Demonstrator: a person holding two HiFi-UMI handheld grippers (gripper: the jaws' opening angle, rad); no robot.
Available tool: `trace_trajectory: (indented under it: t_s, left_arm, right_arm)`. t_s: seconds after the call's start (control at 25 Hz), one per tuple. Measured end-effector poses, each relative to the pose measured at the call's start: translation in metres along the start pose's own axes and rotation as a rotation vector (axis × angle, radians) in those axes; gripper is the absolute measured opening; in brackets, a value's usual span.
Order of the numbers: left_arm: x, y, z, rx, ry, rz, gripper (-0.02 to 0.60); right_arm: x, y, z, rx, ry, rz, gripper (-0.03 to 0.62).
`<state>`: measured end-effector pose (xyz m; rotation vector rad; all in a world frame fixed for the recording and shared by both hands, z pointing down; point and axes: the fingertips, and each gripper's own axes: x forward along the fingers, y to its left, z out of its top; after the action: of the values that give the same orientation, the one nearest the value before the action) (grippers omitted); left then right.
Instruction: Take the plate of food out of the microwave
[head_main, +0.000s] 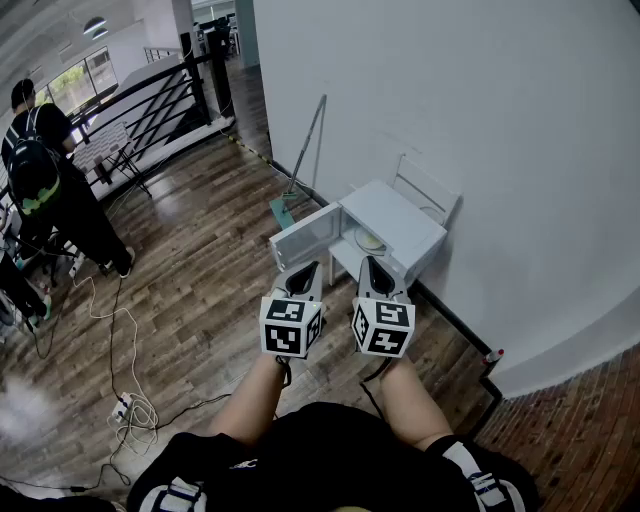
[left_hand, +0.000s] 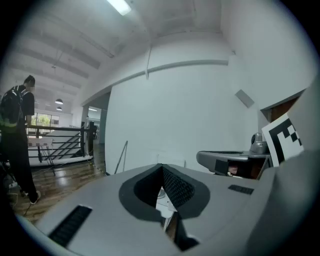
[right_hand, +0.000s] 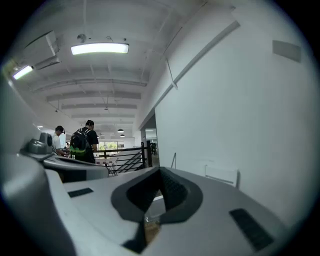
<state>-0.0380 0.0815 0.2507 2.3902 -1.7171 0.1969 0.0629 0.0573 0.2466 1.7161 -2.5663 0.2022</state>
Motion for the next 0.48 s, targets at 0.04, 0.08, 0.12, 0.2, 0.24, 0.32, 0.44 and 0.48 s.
trace_trajectory:
  t_s: [0.04, 0.08, 0.12, 0.2, 0.24, 0.32, 0.44, 0.48]
  left_arm:
    - [-0.002, 0.0, -0.001, -0.002, -0.002, -0.001, -0.008]
    - [-0.004, 0.0, -0.001, -0.004, -0.003, -0.002, -0.008]
    - [-0.005, 0.0, -0.002, -0.004, -0.003, -0.003, -0.008]
    - [-0.007, 0.002, -0.003, -0.003, 0.0, -0.004, -0.008]
    - [-0.008, 0.002, -0.004, -0.003, 0.002, -0.005, -0.008]
    - [-0.01, 0.002, -0.005, -0.006, 0.003, -0.007, -0.008]
    - [-0.012, 0.001, -0.004, -0.006, -0.002, -0.016, -0.008]
    - [-0.012, 0.001, -0.005, -0.008, -0.001, -0.018, -0.008]
  right_arm:
    - [-0.002, 0.001, 0.0, -0.002, -0.003, 0.0, 0.012]
    - [-0.004, 0.003, 0.001, -0.004, -0.006, 0.0, 0.012]
    - [-0.006, 0.004, 0.001, -0.007, -0.008, 0.0, 0.012]
    - [-0.007, 0.008, 0.0, -0.012, -0.008, -0.001, 0.012]
    - [-0.008, 0.009, -0.001, -0.013, -0.005, -0.003, 0.012]
    - [-0.01, 0.01, -0.004, -0.013, 0.005, -0.007, 0.012]
    - [-0.012, 0.011, -0.006, -0.016, 0.011, -0.009, 0.012]
    - [-0.013, 0.012, -0.007, -0.013, 0.009, -0.008, 0.012]
